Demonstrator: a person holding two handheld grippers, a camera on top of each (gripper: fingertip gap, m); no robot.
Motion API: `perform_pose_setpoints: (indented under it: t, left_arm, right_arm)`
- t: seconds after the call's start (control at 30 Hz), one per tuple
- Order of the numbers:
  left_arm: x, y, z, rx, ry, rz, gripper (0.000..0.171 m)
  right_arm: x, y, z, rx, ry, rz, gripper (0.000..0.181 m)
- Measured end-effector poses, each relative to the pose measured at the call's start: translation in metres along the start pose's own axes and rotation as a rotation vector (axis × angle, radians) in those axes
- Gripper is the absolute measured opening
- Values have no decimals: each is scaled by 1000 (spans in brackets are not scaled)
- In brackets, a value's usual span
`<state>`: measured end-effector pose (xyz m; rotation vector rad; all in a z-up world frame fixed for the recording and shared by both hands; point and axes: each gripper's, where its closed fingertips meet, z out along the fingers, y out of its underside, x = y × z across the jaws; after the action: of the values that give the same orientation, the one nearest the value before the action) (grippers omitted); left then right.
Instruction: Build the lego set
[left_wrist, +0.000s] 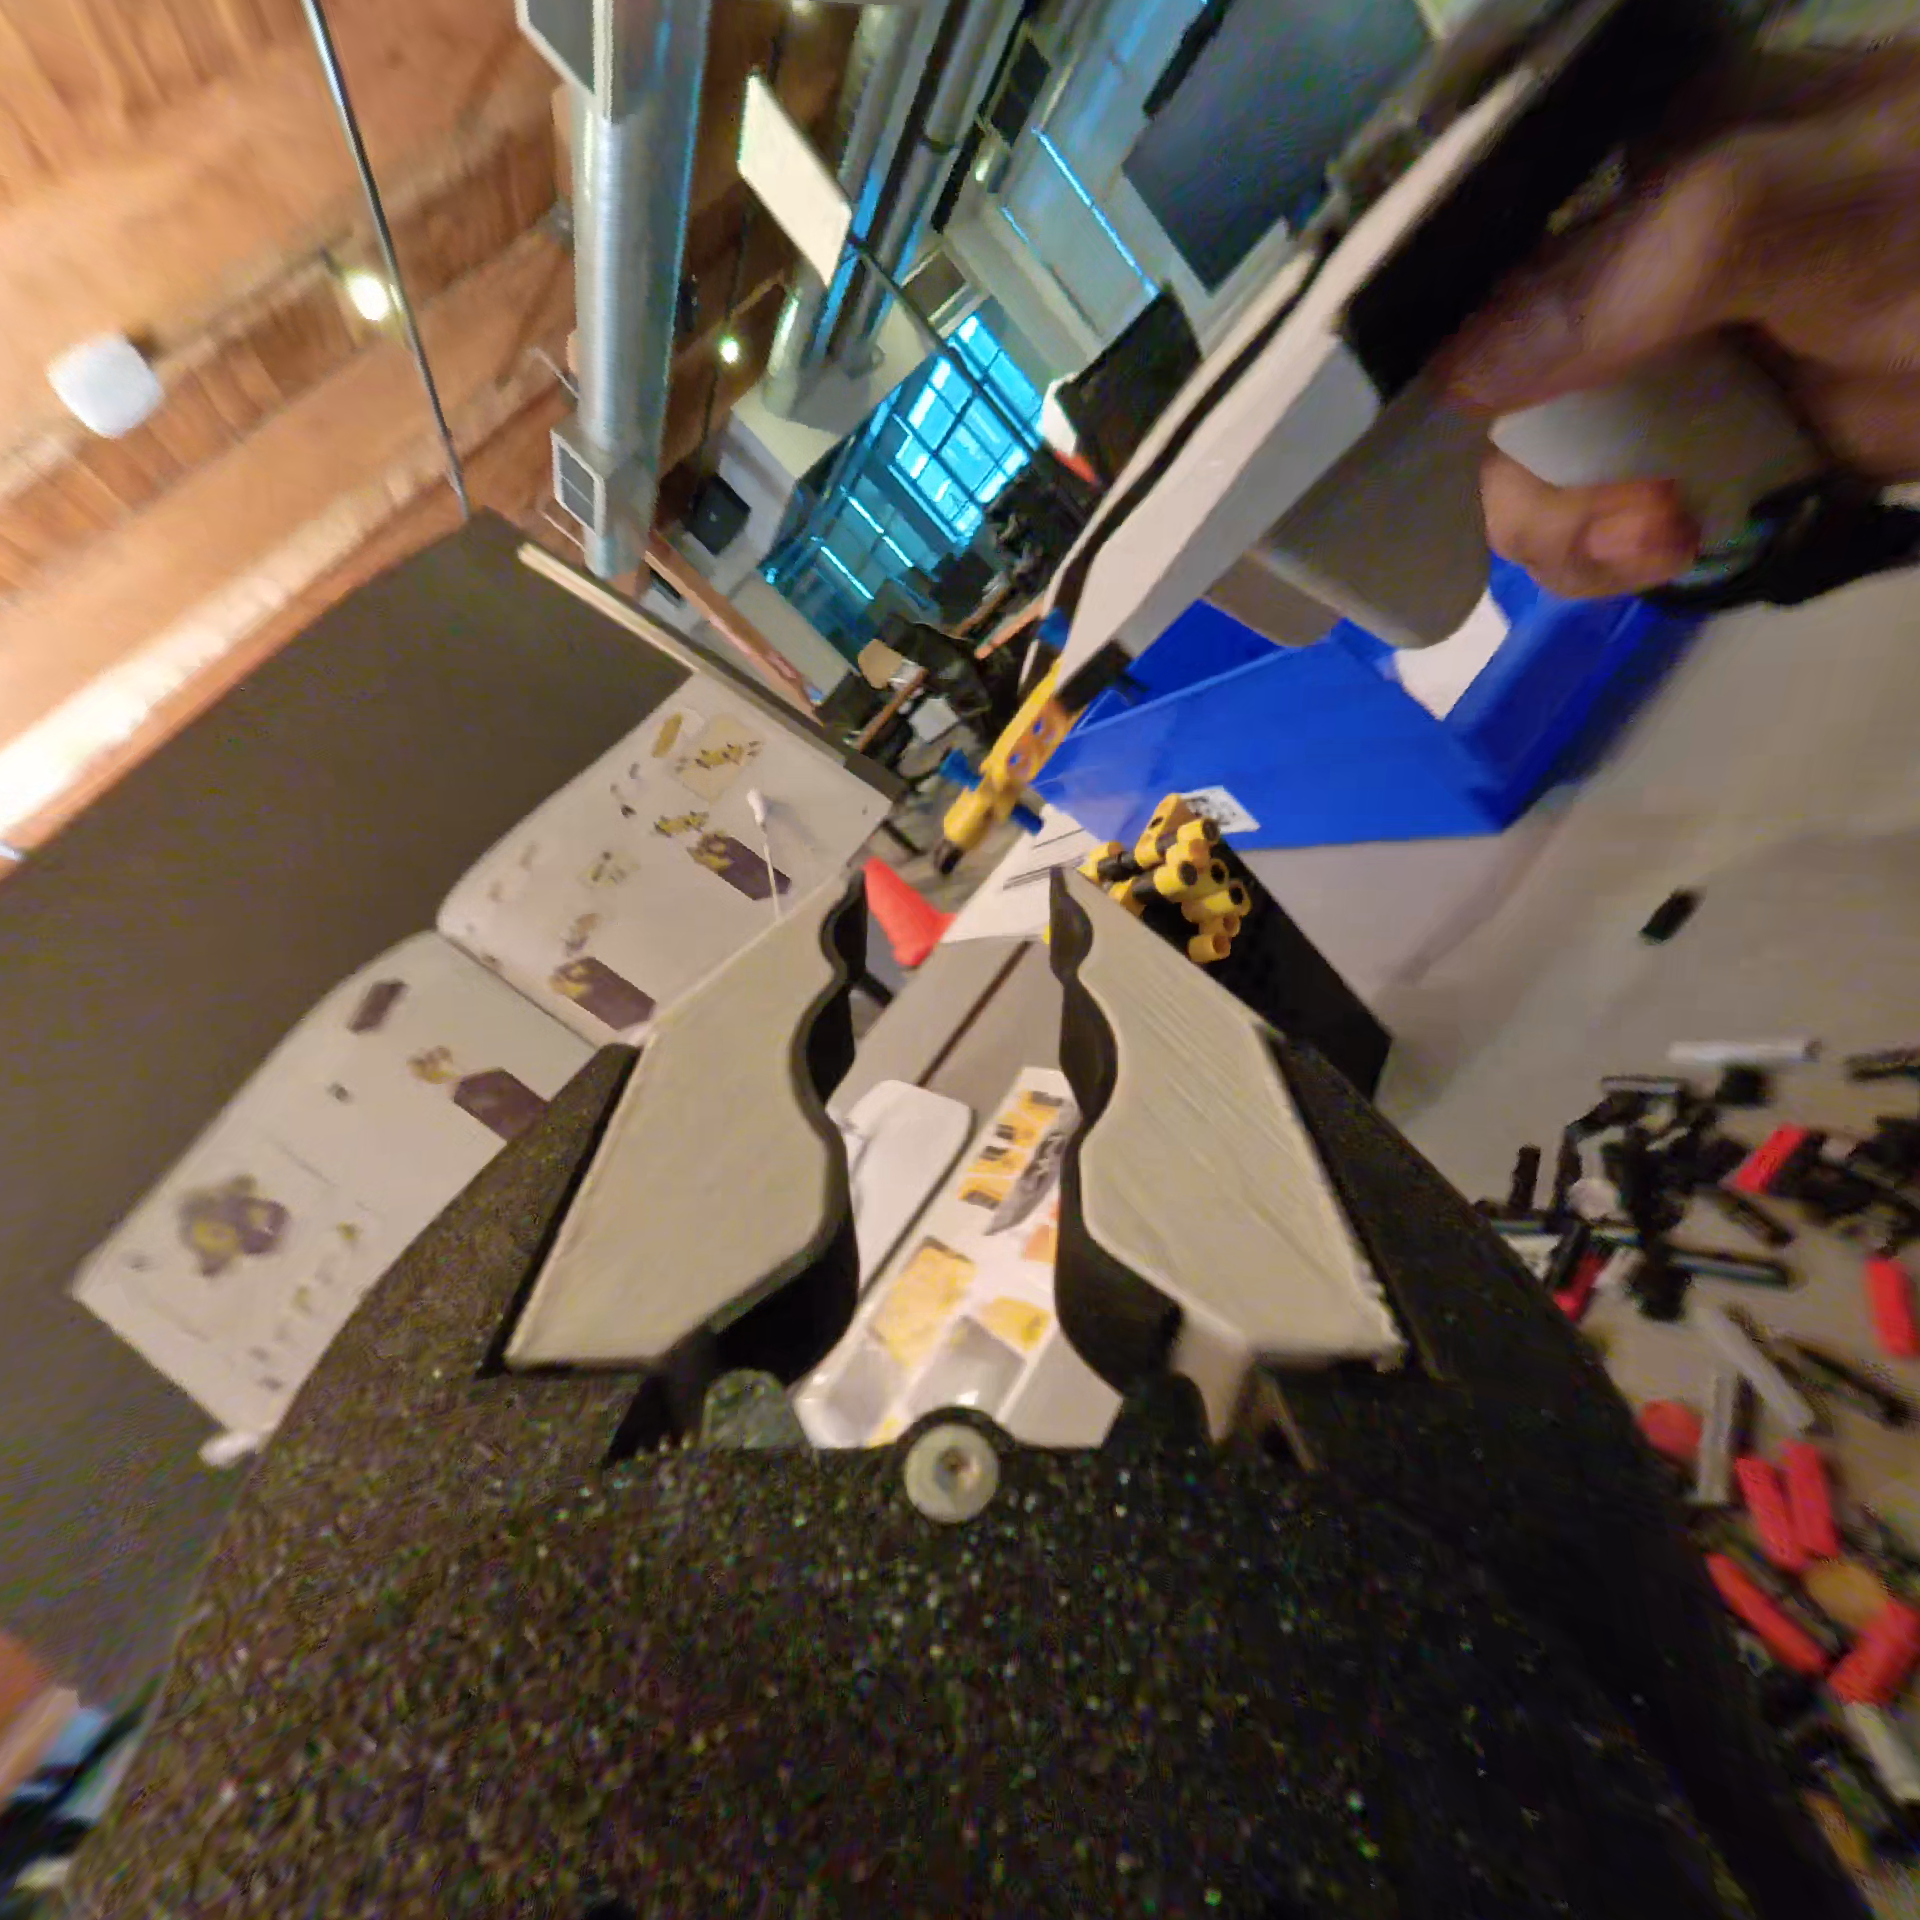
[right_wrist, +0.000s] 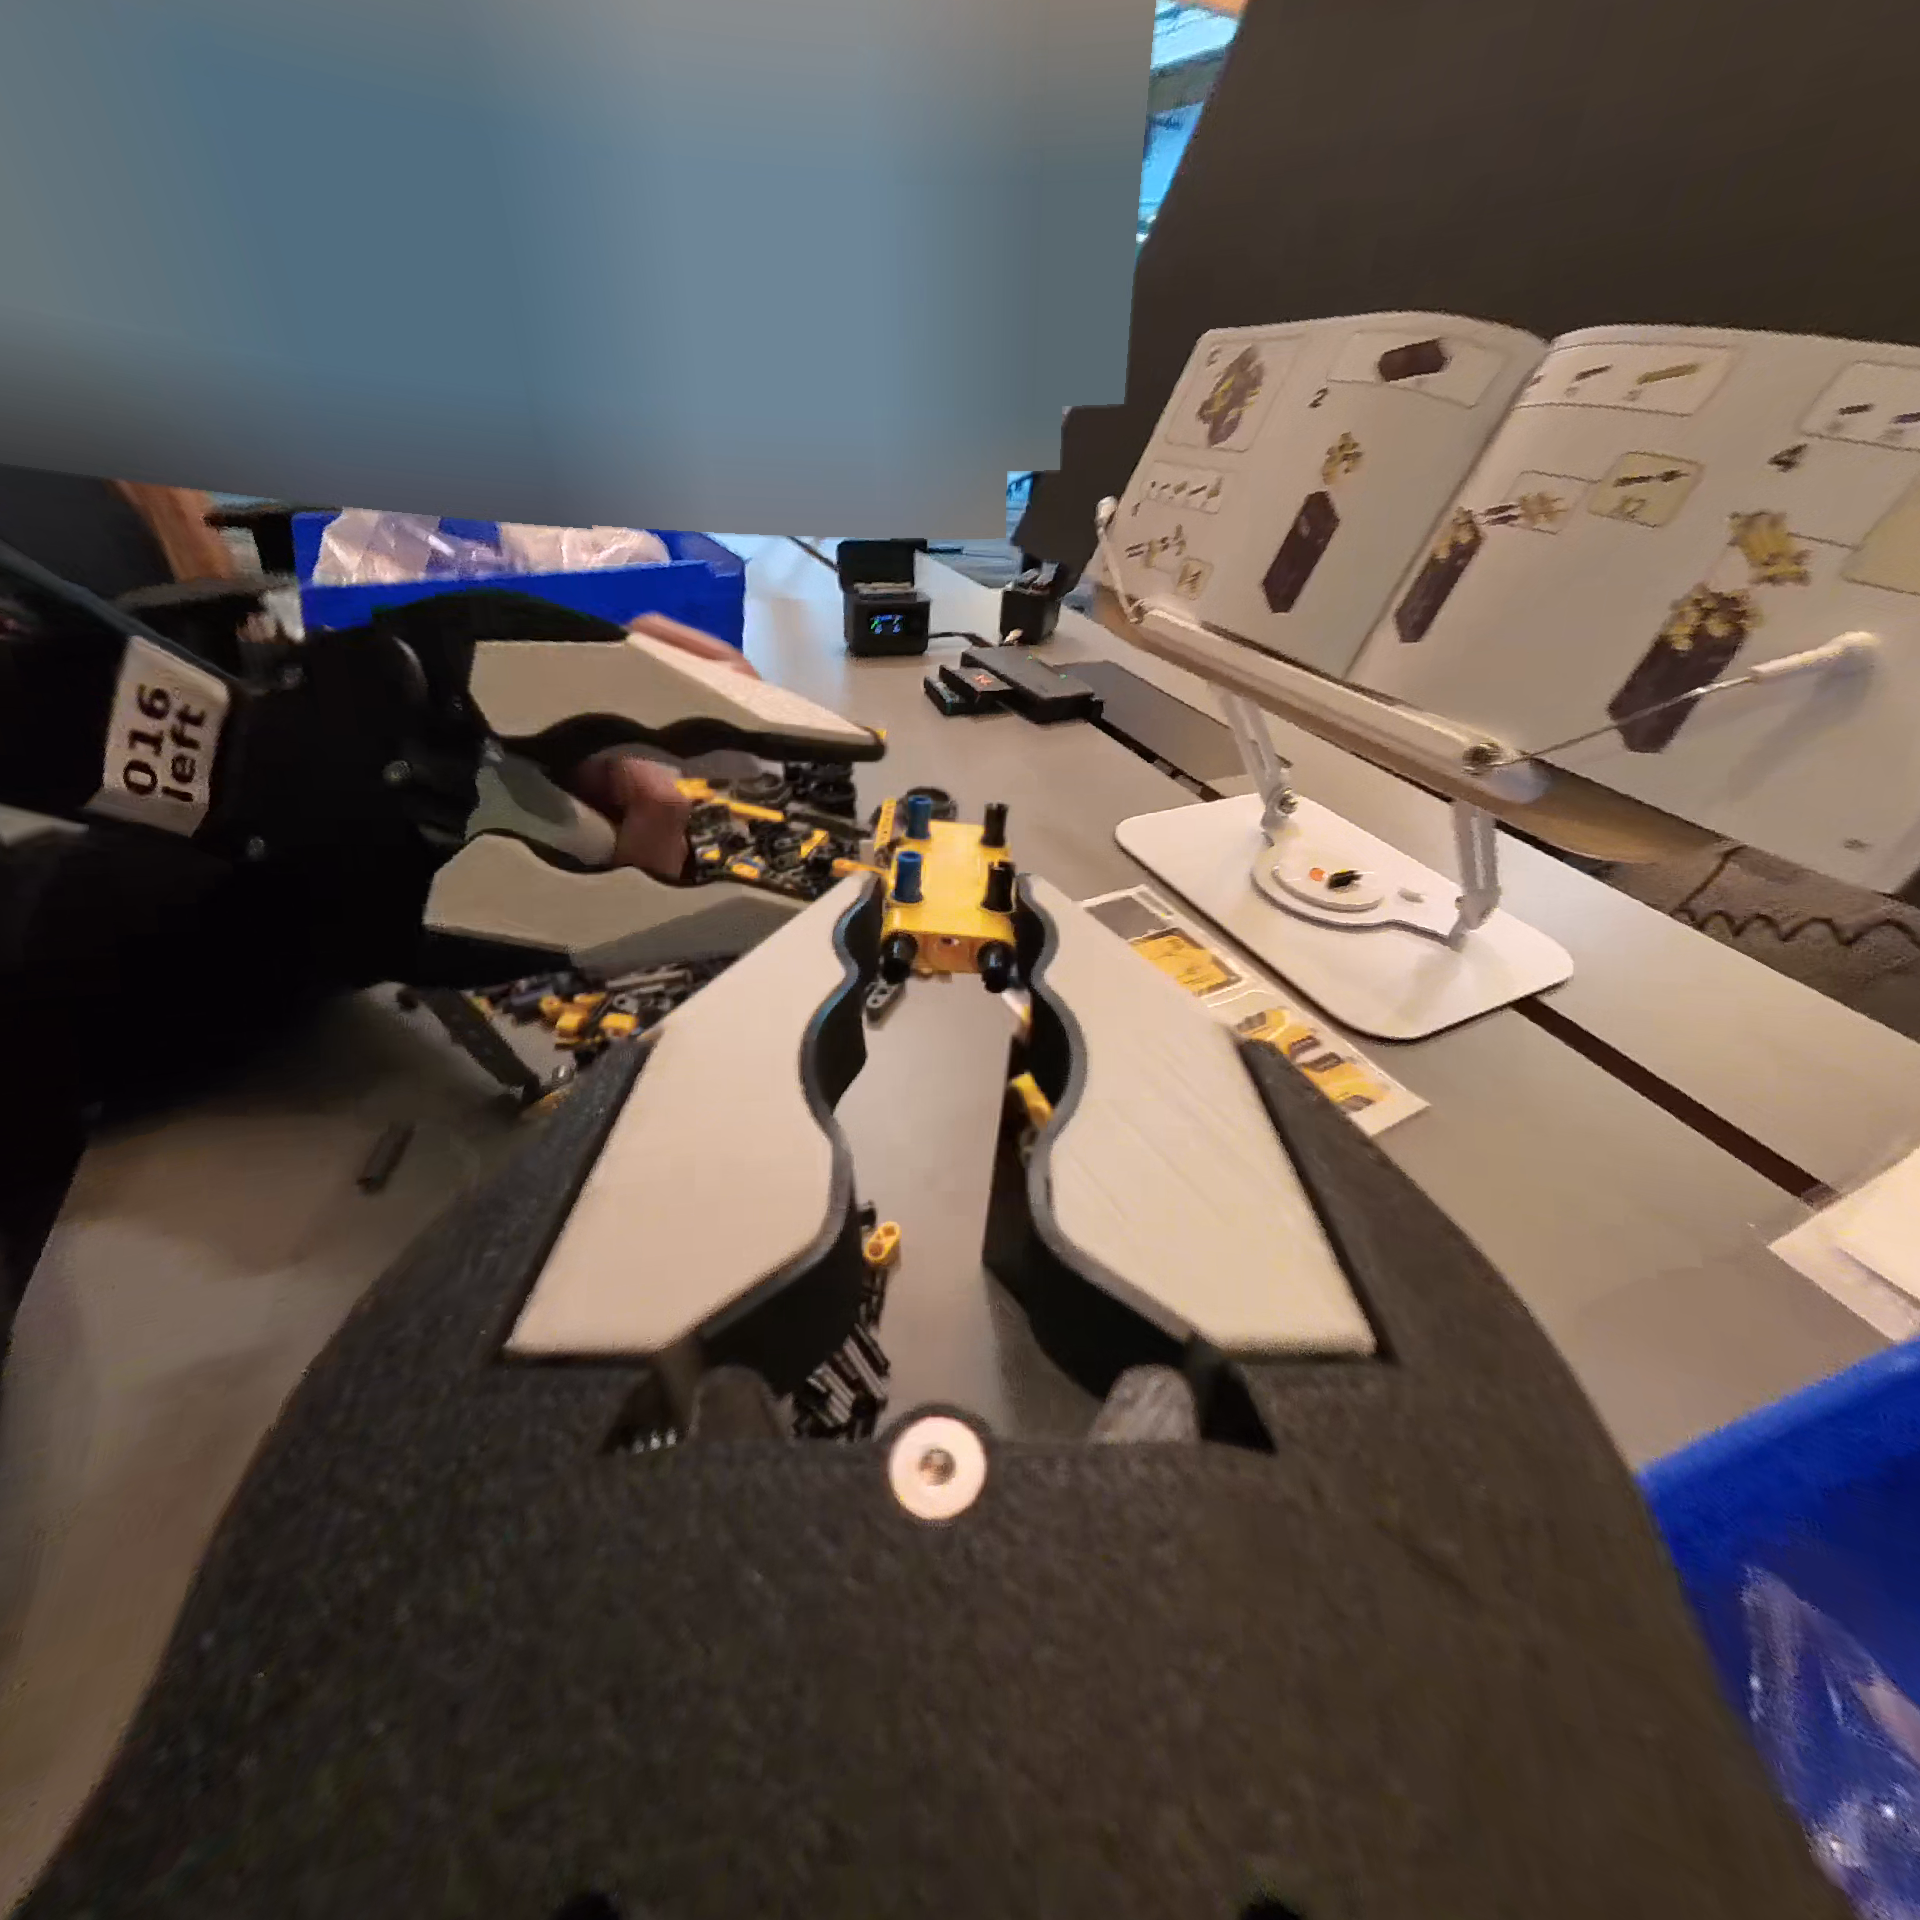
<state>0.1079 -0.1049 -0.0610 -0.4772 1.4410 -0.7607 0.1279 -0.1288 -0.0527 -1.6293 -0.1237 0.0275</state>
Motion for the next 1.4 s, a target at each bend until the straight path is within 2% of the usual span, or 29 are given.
perform_pose_setpoints:
  t: [0.17, 0.3, 0.43, 0.53, 0.93, 1.2, 1.4]
  left_arm:
    - [-16, 3, -2, 45, 67, -413, 36]
    - [-24, 1, -4, 118, 198, -799, 39]
    - [-20, -8, -11, 202, 450, -1123, 40]
    - [-10, -11, -11, 198, 596, -1258, 41]
    - [5, -7, -9, 181, 634, -1232, 42]
    - [16, -3, -7, 139, 625, -1147, 42]
    - [13, -2, -8, 157, 626, -1170, 42]
  right_arm:
    - [12, -12, -14, 108, -27, 128, 24]
    - [6, -14, -12, 150, -104, 215, 25]
    - [-2, -7, -5, 125, -135, 213, 24]
    - [-7, -10, -5, 152, -126, 166, 24]
    - [-10, -31, -20, 244, -152, 197, 23]
    - [-9, -20, -14, 203, -155, 200, 23]
    - [-10, -15, -10, 182, -171, 210, 23]
